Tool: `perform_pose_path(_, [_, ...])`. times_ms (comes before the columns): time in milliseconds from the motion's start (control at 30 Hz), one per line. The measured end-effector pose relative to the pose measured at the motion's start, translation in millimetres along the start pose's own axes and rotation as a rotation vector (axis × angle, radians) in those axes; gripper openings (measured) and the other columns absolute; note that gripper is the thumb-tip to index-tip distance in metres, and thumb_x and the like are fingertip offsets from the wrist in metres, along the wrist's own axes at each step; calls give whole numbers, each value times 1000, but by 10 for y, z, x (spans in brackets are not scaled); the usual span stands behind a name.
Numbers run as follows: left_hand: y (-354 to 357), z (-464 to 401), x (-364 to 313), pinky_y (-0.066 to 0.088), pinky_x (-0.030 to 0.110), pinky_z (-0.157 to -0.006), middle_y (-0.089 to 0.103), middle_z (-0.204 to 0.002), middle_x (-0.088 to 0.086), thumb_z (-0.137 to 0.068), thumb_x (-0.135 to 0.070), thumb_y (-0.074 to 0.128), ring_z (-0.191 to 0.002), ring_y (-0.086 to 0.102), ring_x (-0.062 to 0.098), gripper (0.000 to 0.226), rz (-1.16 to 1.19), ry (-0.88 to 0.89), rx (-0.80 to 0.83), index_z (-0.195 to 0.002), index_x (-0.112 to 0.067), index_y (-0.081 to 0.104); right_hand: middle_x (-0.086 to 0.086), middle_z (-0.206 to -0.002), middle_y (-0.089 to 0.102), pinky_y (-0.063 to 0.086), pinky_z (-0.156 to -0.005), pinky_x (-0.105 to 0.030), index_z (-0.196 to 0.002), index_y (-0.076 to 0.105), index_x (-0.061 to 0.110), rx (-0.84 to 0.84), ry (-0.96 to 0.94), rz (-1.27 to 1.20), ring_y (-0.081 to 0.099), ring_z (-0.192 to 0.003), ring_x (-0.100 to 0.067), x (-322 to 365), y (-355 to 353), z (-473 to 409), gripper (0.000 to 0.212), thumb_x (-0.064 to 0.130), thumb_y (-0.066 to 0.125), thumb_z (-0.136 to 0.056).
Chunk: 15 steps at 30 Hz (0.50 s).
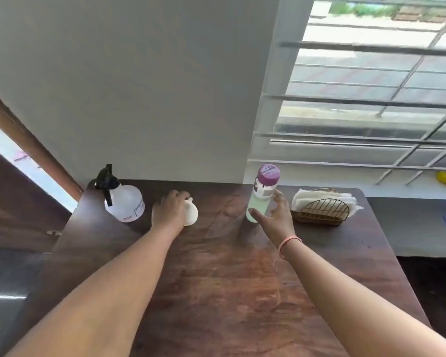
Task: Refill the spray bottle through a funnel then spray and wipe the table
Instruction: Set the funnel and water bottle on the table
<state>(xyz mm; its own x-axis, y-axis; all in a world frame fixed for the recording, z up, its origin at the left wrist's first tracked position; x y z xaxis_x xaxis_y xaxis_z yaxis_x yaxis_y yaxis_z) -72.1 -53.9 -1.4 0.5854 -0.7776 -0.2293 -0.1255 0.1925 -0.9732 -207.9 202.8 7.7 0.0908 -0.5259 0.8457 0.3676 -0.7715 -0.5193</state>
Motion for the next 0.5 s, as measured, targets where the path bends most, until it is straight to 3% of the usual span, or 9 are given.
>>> perform_pose_path(233, [139, 162, 39, 42, 33, -79, 60, -113, -4, -93, -16, 50, -100, 61, 24, 29, 134, -136, 61, -112, -30, 65, 2, -110, 61, 46, -88, -32, -120, 52, 21, -28, -23, -34, 59, -102, -20, 23, 23, -210, 50, 25, 77, -77])
perform_pose_path(367, [116, 496, -21, 42, 30, -75, 61, -109, -7, -90, -19, 46, -100, 60, 21, 30, 338, -160, 36, -104, -32, 69, 4, -102, 68, 49, -80, -32, -109, 56, 28, -54, -69, 80, 62, -91, -18, 75, -66, -102, 43, 35, 78, -74])
perform_pose_path(500, [61, 881, -241, 42, 30, -72, 59, -108, -13, -88, -16, 51, -98, 59, 15, 29, 435, -71, -20, -101, -34, 68, 6, -96, 70, 53, -77, -37, -104, 56, 32, -89, -92, 140, 64, -85, -18, -7, -173, 316, 42, 45, 77, -69])
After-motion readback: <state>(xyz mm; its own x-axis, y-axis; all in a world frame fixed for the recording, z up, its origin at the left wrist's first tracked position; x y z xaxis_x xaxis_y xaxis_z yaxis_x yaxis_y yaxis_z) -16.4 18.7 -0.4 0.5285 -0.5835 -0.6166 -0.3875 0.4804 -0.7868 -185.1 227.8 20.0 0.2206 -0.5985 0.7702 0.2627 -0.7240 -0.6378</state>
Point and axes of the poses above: each hand's wrist, its own z-axis away from the middle knuckle, its own y-axis out of the palm, x = y × z, the point moved 9 cm from there along -z, towards the middle knuckle
